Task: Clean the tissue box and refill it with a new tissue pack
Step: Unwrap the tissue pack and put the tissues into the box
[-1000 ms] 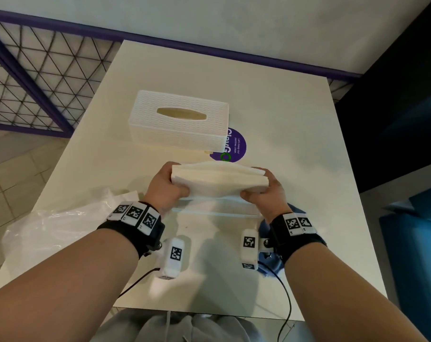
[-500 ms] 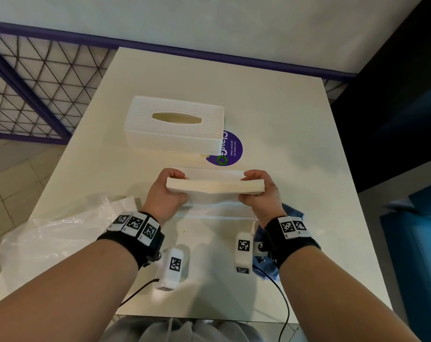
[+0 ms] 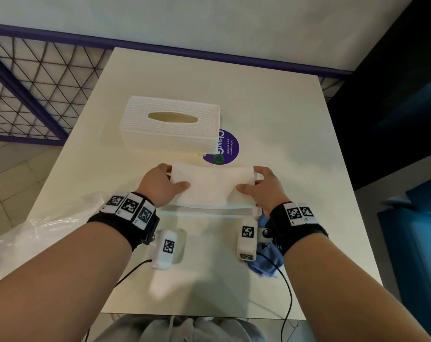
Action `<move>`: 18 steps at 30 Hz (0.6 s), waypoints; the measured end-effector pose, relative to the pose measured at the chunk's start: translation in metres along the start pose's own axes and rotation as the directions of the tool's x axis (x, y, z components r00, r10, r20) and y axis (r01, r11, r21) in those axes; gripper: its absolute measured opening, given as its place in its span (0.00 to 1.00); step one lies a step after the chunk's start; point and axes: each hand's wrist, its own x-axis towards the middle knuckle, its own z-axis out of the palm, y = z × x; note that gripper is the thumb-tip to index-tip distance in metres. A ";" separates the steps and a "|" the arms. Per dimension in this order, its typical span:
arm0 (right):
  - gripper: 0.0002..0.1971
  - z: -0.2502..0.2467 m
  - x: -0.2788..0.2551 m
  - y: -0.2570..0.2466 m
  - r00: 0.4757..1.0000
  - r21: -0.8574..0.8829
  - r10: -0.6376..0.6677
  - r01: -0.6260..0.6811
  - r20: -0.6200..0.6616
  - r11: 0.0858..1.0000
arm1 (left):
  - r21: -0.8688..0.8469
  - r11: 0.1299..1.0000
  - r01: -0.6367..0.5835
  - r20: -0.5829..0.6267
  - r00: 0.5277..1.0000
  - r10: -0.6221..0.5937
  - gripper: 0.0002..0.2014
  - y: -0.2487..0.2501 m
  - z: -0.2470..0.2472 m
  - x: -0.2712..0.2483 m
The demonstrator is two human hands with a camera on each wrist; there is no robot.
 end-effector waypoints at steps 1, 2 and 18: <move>0.39 0.001 -0.001 0.001 1.000 -0.022 0.009 -0.009 0.006 1.000 | 0.024 1.000 0.009 0.005 1.000 -0.009 0.31 -0.001 0.002 0.000; 0.39 0.001 -0.002 0.001 1.000 -0.060 0.006 -0.006 0.010 0.998 | 0.046 0.999 0.014 0.001 1.000 -0.014 0.31 -0.002 0.003 -0.001; 0.12 0.140 -0.075 -0.089 0.757 -0.360 -0.394 0.613 0.520 0.703 | 0.627 0.776 0.063 0.054 0.991 -0.124 0.65 -0.083 -0.104 -0.083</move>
